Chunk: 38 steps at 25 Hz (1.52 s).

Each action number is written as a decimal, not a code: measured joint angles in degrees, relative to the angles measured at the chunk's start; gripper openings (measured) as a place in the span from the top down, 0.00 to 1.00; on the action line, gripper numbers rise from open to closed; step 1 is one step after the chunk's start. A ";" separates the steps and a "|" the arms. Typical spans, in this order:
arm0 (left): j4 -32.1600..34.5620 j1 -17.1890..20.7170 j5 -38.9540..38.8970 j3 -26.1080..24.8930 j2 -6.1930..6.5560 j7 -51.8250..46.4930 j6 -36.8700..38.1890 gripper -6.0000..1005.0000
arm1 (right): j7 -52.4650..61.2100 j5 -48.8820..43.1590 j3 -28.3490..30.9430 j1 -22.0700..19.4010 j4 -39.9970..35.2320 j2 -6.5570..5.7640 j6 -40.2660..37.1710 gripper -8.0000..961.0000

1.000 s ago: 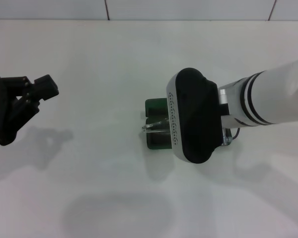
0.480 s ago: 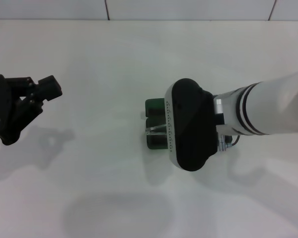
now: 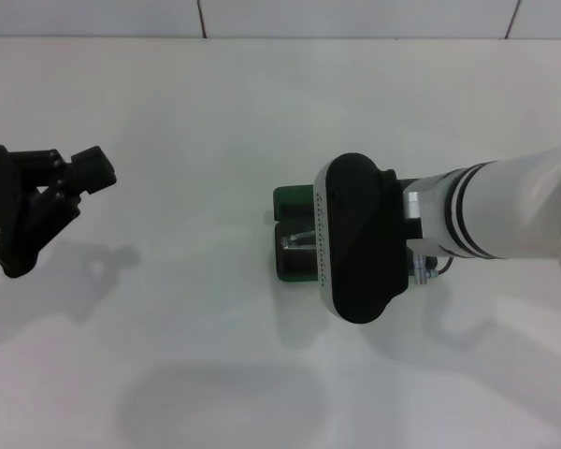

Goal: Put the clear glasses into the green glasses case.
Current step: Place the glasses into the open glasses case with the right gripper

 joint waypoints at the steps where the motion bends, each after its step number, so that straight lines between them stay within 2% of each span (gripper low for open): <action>1: -0.04 0.00 0.00 0.00 0.00 0.00 0.00 0.95 | 0.01 -0.10 -0.01 -0.05 0.09 0.00 0.13 0.91; 38: -0.14 -0.48 -0.01 0.00 -0.08 0.15 -0.62 0.95 | 0.00 -1.29 -0.42 -0.42 1.04 0.00 0.95 0.91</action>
